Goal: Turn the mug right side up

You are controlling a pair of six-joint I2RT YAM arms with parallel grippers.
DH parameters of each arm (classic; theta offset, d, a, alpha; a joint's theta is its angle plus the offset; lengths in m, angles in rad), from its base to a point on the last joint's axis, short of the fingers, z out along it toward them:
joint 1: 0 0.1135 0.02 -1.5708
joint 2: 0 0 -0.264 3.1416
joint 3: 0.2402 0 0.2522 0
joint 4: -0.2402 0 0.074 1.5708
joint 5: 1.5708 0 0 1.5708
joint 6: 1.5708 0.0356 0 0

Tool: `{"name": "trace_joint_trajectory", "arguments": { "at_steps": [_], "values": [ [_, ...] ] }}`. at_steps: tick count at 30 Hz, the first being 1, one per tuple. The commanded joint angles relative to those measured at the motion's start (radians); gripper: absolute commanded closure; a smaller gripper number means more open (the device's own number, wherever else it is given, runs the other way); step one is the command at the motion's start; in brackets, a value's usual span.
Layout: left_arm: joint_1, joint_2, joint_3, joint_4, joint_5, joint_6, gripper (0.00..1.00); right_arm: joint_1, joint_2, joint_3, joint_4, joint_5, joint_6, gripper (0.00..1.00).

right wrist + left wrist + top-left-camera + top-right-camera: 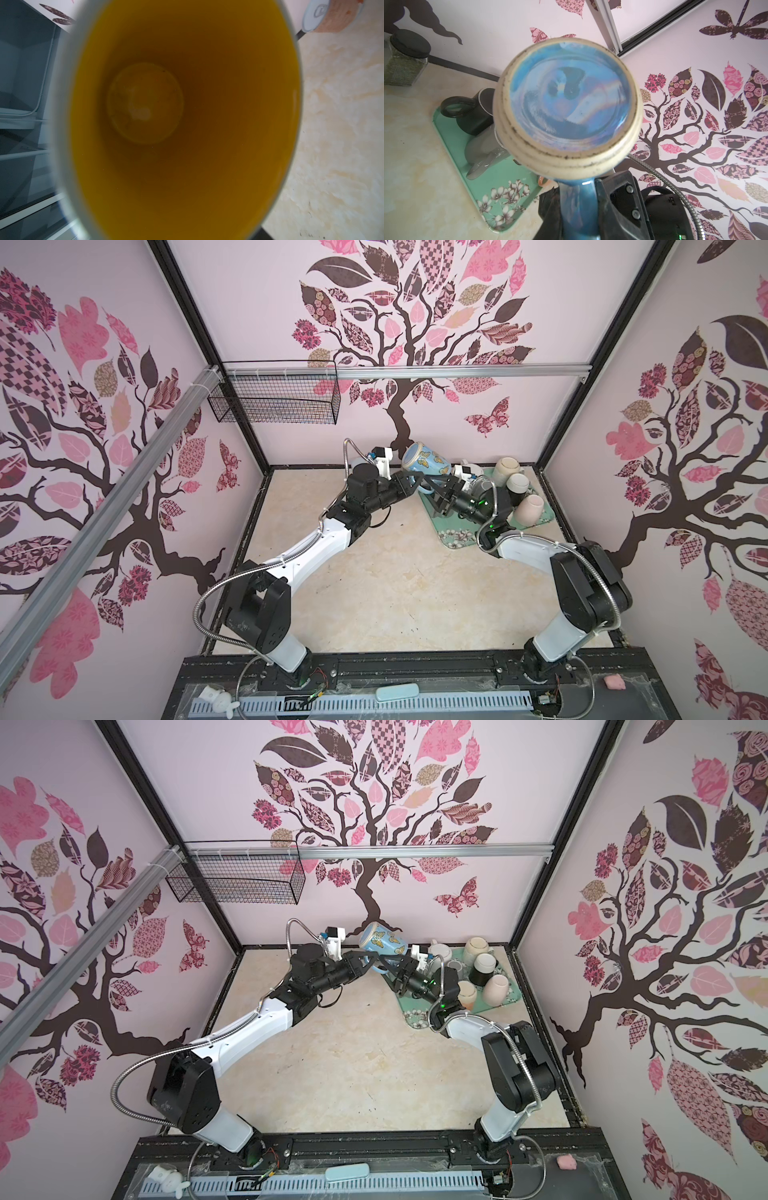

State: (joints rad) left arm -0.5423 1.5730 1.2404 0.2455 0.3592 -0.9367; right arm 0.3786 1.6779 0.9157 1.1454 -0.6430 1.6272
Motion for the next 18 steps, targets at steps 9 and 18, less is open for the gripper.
{"name": "trace_joint_trajectory", "arguments": {
  "at_steps": [9, 18],
  "values": [
    [0.018, -0.146, -0.123, 0.194, 0.027, -0.084, 1.0, 0.01, 0.029, 0.1, 0.146, 0.025, 0.035, 0.97],
    [0.016, -0.224, -0.211, 0.043, 0.023, -0.014, 0.77, 0.014, -0.076, 0.086, -0.045, 0.04, -0.198, 1.0]
  ]
}}
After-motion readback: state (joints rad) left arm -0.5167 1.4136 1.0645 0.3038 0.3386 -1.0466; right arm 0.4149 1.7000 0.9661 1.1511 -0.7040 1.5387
